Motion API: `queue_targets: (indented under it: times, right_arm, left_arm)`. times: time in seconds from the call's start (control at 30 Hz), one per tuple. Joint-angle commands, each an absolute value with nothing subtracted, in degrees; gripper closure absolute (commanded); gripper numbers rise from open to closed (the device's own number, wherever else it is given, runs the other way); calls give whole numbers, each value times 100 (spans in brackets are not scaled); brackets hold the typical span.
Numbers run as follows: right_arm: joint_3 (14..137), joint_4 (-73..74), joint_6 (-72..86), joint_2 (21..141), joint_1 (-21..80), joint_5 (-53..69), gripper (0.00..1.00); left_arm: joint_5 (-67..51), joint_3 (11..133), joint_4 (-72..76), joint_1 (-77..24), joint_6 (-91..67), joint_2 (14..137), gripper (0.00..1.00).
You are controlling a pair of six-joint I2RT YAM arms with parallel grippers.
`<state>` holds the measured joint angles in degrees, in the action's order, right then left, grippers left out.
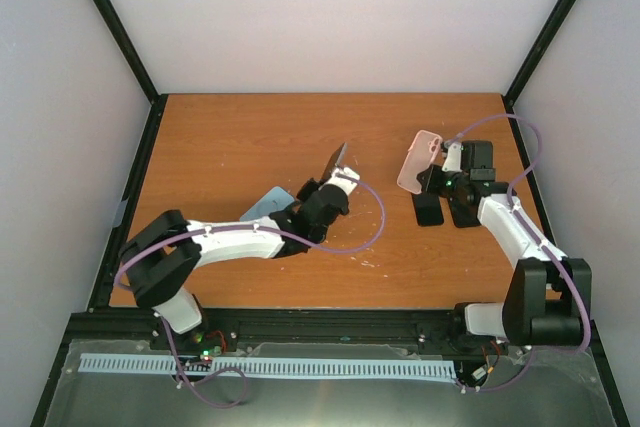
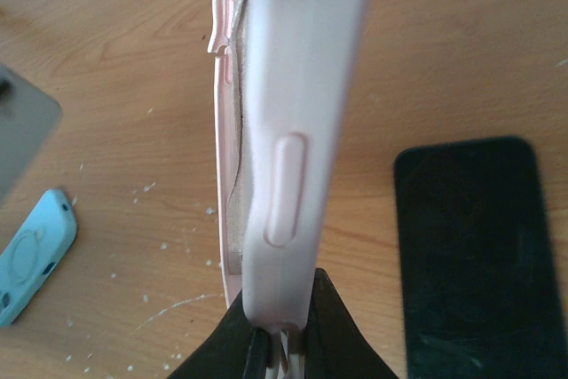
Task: Take the phone out of the phone case
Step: Place the phone at the center of the board.
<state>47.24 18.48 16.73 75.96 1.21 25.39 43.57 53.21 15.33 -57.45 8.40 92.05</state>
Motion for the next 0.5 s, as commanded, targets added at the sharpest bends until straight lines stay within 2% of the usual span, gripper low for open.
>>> queue_targets:
  times: [0.0,0.27,0.47]
  right_arm:
    - [4952,1955,1272,7345,-3,1905,97]
    - [5289,2473,811,7407,-35,2101,97]
    - [5185,2585,640,7163,-35,2093,97]
  left_arm:
    - [4821,5732,1057,-6067,772,9453,100]
    - [5438,6303,423,-6517,531,10786,100]
    - [5581,6534,171,-6767,182,11310,100]
